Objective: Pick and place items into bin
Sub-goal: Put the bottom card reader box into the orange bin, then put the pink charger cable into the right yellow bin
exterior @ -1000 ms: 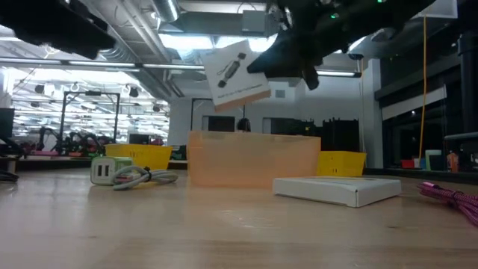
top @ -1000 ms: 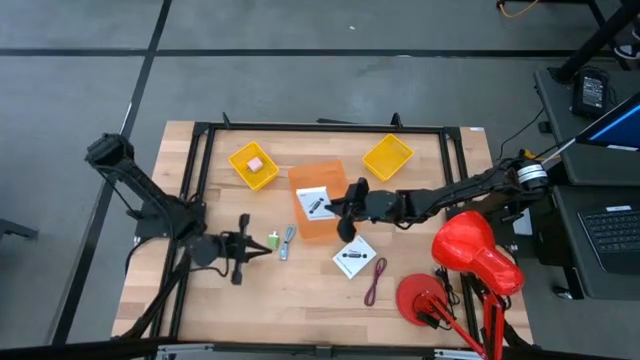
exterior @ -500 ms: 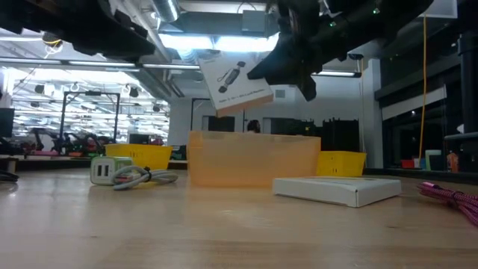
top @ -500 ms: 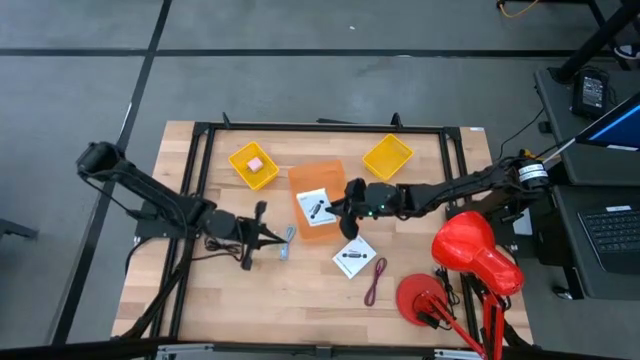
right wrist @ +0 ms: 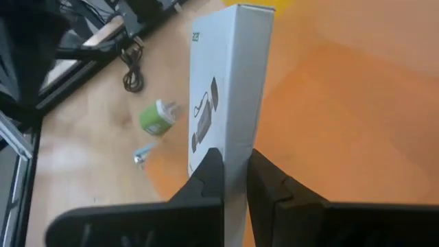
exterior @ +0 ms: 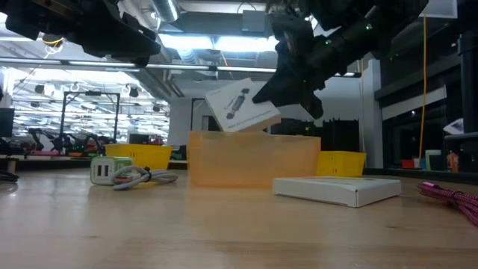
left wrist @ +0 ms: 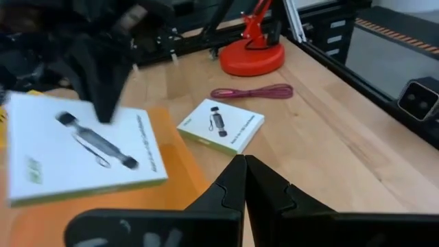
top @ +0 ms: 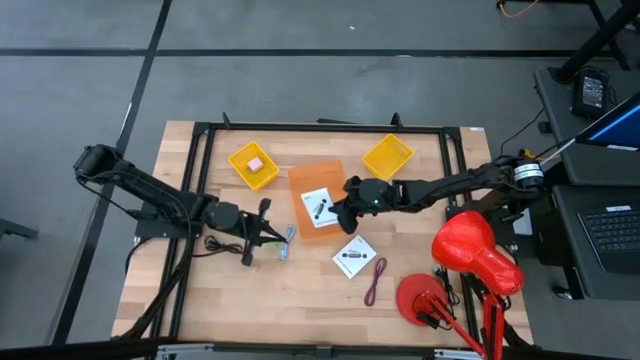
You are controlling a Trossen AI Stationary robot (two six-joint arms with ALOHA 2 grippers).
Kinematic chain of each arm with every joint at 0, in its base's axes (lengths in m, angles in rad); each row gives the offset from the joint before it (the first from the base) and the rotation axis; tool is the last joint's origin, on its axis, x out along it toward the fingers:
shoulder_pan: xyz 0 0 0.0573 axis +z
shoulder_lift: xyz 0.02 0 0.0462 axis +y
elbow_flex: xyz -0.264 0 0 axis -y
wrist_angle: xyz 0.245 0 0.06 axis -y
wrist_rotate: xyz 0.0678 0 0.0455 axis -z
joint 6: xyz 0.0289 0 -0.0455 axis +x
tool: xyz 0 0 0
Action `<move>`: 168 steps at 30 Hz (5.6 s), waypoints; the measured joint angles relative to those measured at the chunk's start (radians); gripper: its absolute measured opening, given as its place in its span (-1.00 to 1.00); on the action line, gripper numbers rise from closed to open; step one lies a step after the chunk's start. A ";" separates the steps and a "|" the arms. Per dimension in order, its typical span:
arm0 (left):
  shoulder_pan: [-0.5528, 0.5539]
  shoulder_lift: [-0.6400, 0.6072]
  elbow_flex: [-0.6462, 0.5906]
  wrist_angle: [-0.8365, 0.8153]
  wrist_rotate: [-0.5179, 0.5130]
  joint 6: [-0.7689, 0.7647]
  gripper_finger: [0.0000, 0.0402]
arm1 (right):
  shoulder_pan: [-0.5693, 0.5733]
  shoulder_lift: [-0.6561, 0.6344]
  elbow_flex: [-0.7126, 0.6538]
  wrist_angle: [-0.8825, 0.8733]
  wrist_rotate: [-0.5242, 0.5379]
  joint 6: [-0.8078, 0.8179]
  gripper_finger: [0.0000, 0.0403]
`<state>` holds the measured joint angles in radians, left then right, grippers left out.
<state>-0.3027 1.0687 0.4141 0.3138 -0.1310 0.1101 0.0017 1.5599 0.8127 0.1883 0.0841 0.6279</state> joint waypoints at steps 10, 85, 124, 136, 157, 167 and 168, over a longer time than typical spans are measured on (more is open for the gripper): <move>-0.003 0.001 0.000 0.004 0.015 0.000 -0.99 | -0.057 0.097 0.000 0.031 0.000 0.072 -0.91; 0.091 0.001 0.000 -0.077 -0.047 -0.071 -0.99 | -0.155 -0.070 0.113 -0.044 -0.158 -0.561 -0.99; 0.091 0.000 0.000 -0.033 -0.146 -0.124 -0.99 | 0.113 -0.245 -0.007 -0.478 -0.319 -0.690 -1.00; 0.089 0.000 0.000 -0.033 -0.177 -0.124 -0.99 | 0.323 -0.245 0.068 -0.610 -0.145 -0.688 -1.00; 0.089 0.000 0.000 -0.033 -0.222 -0.230 -0.99 | 0.423 -0.015 0.208 -0.812 -0.063 -0.738 -1.00; 0.089 0.000 0.000 -0.033 -0.273 -0.229 -0.99 | 0.453 0.005 0.189 -0.846 -0.051 -0.742 -1.00; 0.089 0.000 0.000 -0.033 -0.276 -0.229 -0.99 | 0.453 0.005 0.189 -0.844 -0.051 -0.748 -1.00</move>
<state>-0.2142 1.0691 0.4141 0.2810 -0.4073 -0.1192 0.4545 1.5654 1.0016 -0.6555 0.0330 -0.1196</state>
